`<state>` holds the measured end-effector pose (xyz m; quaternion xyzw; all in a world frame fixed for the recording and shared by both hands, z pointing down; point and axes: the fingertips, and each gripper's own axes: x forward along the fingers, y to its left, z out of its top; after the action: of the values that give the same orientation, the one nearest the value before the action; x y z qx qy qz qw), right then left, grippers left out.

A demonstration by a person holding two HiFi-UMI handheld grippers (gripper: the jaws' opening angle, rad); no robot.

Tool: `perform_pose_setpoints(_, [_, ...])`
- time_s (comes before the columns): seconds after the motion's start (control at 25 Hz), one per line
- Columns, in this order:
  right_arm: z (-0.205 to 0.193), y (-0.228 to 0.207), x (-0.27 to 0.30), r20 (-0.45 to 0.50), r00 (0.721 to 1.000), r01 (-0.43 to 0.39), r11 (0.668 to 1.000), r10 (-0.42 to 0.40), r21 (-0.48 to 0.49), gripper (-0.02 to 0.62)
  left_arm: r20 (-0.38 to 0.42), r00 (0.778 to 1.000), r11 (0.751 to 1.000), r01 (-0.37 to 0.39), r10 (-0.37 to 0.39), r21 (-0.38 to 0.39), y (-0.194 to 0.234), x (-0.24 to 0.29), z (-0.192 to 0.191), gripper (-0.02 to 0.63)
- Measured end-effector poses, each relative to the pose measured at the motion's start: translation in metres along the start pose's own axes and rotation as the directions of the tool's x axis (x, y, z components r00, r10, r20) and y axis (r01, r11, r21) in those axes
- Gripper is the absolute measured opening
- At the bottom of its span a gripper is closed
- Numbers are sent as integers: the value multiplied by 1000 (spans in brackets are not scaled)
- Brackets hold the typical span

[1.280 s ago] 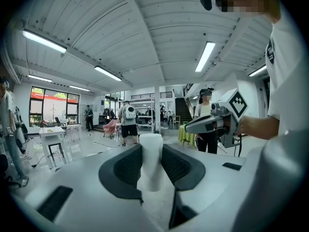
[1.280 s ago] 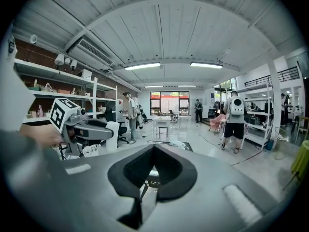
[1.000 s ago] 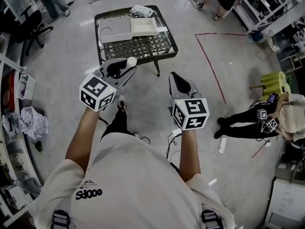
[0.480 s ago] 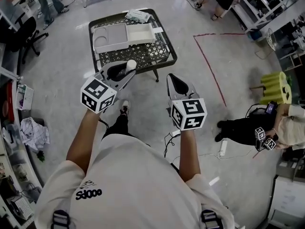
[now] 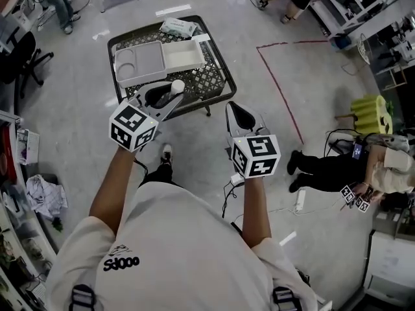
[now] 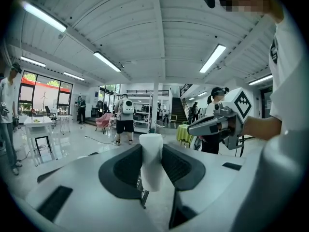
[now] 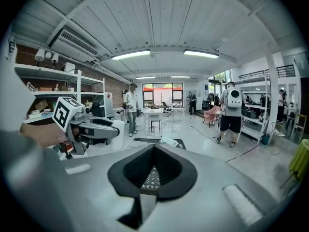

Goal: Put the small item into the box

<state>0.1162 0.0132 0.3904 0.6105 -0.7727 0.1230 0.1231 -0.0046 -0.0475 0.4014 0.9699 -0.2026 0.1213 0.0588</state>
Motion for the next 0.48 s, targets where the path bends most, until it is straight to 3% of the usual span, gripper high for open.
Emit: perform_pose_setpoints(0.48, [18, -17, 68, -28, 999, 35, 999, -34, 22, 10, -20, 999, 999, 43, -43, -13, 69, 37, 6, 123])
